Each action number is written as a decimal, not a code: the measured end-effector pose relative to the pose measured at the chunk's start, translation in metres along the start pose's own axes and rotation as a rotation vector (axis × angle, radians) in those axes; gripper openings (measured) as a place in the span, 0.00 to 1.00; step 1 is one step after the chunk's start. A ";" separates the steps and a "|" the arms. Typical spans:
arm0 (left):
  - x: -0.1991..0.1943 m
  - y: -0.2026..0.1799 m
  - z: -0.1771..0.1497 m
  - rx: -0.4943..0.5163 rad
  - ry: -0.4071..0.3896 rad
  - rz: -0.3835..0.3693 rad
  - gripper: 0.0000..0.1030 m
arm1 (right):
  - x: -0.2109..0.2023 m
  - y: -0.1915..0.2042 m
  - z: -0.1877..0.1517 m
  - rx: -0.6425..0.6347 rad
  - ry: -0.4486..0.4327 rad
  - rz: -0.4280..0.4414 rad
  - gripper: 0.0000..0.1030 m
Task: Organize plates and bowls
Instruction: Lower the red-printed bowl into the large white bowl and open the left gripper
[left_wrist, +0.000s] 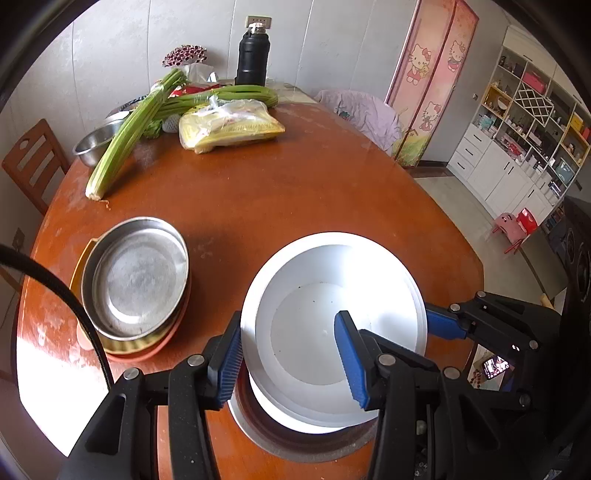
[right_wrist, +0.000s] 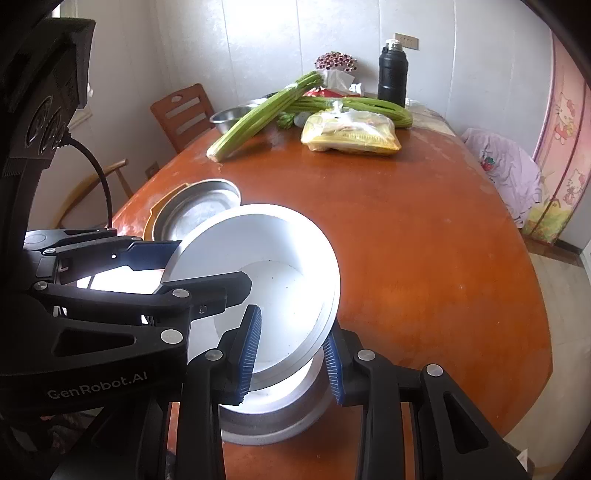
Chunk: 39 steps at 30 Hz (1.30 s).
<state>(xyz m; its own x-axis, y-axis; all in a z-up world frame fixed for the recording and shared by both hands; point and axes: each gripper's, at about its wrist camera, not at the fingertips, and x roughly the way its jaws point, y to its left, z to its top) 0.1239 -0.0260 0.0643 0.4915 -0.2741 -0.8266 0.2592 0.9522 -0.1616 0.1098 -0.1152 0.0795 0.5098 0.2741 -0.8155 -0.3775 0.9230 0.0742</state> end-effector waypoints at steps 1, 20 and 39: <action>0.000 0.000 -0.001 0.001 0.000 0.001 0.47 | 0.000 0.000 -0.001 -0.001 0.002 0.002 0.34; 0.003 0.001 -0.023 0.003 0.033 0.013 0.47 | 0.002 0.010 -0.024 -0.037 0.028 0.016 0.34; 0.017 0.003 -0.031 -0.005 0.074 0.014 0.46 | 0.014 0.015 -0.029 -0.053 0.066 0.000 0.34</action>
<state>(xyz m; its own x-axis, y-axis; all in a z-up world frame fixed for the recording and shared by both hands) 0.1070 -0.0242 0.0327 0.4325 -0.2504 -0.8662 0.2484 0.9566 -0.1525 0.0892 -0.1052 0.0522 0.4586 0.2544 -0.8515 -0.4187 0.9070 0.0455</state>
